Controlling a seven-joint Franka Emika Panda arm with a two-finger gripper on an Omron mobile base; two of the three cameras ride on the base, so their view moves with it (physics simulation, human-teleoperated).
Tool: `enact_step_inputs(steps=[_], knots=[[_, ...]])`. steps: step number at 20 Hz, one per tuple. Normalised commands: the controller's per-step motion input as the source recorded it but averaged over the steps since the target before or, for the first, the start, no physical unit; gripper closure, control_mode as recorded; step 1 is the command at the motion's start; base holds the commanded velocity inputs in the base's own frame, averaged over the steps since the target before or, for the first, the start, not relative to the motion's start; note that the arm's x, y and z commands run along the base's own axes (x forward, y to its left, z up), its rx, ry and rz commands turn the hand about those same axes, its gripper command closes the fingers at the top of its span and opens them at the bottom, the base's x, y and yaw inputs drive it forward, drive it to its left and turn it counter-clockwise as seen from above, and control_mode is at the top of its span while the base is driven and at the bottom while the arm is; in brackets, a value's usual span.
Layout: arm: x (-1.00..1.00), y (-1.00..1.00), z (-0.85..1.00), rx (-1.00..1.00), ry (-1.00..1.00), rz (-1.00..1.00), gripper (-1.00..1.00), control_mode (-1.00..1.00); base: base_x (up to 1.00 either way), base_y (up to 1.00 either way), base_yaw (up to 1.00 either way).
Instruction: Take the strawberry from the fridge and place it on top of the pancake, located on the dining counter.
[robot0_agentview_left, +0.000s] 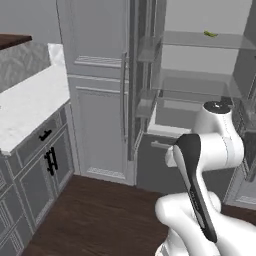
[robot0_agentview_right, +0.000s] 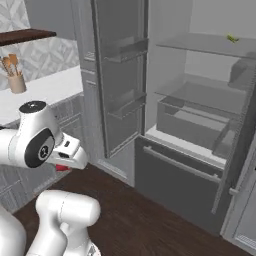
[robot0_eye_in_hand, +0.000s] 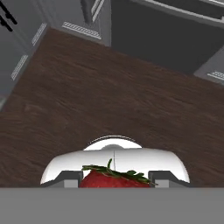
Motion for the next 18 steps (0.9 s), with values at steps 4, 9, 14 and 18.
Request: enact_step_inputs(steps=[4,9,14,18], knots=[[0.0,0.0,0.0,0.0,0.0,0.0,1.0,1.0,-0.77,0.05,0.87],[0.0,0.0,0.0,0.0,0.0,0.0,1.0,1.0,-0.92,0.11,0.8],[0.0,0.0,0.0,0.0,0.0,0.0,1.0,1.0,-0.46,0.61,0.89],[0.0,0.0,0.0,0.0,0.0,0.0,1.0,1.0,-0.23,0.98,0.83]])
